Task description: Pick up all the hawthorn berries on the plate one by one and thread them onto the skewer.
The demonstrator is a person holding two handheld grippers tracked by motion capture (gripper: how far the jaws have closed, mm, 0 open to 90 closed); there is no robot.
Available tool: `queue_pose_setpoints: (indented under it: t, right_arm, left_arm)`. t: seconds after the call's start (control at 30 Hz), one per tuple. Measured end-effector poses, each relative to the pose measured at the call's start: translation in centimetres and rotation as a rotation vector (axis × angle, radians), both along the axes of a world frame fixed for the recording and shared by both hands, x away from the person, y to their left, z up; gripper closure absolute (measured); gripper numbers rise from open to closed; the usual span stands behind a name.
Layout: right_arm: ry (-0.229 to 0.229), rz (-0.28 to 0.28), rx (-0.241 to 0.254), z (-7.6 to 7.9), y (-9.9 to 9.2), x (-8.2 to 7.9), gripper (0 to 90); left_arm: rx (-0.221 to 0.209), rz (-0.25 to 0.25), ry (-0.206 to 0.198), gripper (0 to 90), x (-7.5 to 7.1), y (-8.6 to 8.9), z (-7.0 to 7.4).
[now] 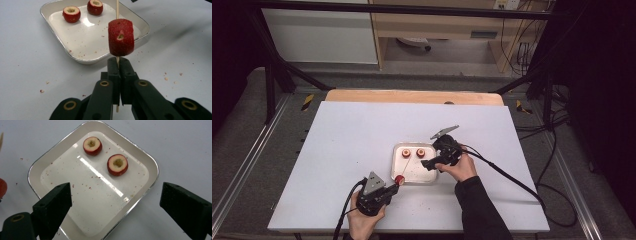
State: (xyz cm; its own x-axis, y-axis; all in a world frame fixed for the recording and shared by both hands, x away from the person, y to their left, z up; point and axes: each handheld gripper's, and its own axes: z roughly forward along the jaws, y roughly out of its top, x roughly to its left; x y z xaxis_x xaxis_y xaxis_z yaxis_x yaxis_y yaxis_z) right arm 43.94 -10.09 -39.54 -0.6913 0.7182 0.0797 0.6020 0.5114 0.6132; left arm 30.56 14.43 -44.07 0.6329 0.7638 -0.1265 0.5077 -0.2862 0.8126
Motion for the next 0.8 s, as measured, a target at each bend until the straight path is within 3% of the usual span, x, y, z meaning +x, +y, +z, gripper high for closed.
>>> queue_pose_setpoints:
  t: [0.17,0.5,0.8]
  right_arm:
    - [0.019,0.000,-0.022,0.2,0.8,1.2,14.6]
    - [0.076,0.010,-0.111,-0.4,2.6,3.1,18.0]
    - [0.114,-0.006,-0.124,-0.9,3.8,4.2,28.9]
  left_arm:
    - [0.003,0.003,0.004,88.4,0.0,0.3,-0.2]
    - [0.014,-0.004,0.007,88.4,0.1,0.5,-0.3]
    - [0.022,-0.011,0.006,88.4,0.1,0.6,-0.4]
